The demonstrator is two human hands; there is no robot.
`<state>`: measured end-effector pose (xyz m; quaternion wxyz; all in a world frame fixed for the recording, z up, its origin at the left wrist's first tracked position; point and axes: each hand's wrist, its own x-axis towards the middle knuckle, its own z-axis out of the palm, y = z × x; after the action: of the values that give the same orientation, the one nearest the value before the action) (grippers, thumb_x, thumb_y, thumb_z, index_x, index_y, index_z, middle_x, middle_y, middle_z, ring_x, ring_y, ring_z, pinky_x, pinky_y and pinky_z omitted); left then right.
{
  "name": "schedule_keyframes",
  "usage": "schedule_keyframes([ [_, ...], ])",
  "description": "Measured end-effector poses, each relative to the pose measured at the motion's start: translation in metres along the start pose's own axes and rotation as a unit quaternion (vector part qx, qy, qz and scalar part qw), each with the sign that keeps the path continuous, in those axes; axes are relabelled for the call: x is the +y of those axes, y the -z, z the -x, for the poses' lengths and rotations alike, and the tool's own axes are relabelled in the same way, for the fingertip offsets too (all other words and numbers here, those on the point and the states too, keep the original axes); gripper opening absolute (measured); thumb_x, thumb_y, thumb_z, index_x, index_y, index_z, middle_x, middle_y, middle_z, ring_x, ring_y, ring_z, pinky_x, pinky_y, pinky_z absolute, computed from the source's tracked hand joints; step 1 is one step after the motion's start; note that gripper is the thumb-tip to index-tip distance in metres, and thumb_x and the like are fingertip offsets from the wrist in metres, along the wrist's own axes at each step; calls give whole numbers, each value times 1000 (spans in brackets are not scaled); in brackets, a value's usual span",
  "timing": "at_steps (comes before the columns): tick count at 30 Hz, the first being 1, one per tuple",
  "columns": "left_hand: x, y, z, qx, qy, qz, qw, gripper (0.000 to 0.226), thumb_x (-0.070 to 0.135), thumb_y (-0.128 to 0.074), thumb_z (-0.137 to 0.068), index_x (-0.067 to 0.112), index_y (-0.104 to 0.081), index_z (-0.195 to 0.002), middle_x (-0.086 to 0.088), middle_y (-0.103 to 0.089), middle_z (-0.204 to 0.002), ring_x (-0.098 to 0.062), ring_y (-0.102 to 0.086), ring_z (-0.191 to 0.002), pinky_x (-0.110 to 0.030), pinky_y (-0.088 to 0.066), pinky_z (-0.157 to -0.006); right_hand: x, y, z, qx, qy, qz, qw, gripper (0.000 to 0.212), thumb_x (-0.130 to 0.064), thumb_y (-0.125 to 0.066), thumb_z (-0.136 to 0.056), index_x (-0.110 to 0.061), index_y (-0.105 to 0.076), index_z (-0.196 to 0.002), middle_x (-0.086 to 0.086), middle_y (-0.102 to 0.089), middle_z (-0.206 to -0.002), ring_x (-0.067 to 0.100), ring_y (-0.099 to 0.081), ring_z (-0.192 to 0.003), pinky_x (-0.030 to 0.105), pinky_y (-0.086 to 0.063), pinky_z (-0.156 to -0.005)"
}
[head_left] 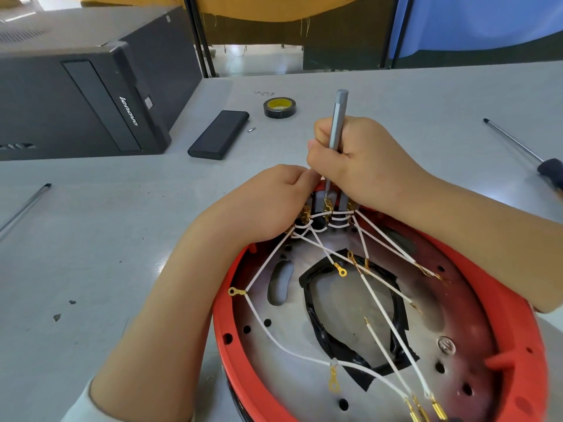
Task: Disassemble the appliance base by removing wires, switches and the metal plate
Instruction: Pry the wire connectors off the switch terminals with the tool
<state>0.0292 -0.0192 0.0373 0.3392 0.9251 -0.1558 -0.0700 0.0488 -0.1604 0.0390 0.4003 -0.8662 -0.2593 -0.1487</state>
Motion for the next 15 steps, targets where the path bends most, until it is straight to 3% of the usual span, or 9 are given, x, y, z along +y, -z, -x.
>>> schedule_keyframes([
  [2, 0, 0, -1, 0, 0, -6, 1000, 51, 39, -26, -102, 1, -60, -100, -7, -54, -74, -12, -43, -62, -22, -38, -61, -2, 1, -4, -18, -26, -10, 999, 42, -11, -53, -86, -18, -27, -54, -4, -28, -50, 9, -33, -47, 13, -31, -46],
  [4, 1, 0, -1, -3, 1, -7, 1000, 50, 38, -27, -102, 1, -60, -102, -7, -55, -75, -11, -43, -63, -19, -36, -57, -4, 1, -8, -37, -48, -16, 998, 40, -10, -52, -84, -16, -28, -53, -2, -26, -50, 10, -31, -47, 14, -30, -44],
  [10, 2, 0, -2, -13, 15, 11, 1000, 49, 37, -28, -102, 0, -60, -110, -17, -64, -108, -28, -58, -98, -34, -45, -85, -4, 2, -14, -61, -98, -15, 993, 40, -11, -52, -82, -15, -28, -51, -4, -22, -47, 8, -27, -40, 14, -26, -40],
  [15, 0, 0, -3, -18, 20, 9, 1000, 50, 39, -28, -102, 2, -60, -110, -17, -63, -114, -29, -56, -106, -34, -43, -90, -2, 1, -9, -30, -102, -9, 994, 41, -13, -51, -84, -15, -29, -50, -4, -25, -45, 9, -28, -40, 18, -26, -40],
])
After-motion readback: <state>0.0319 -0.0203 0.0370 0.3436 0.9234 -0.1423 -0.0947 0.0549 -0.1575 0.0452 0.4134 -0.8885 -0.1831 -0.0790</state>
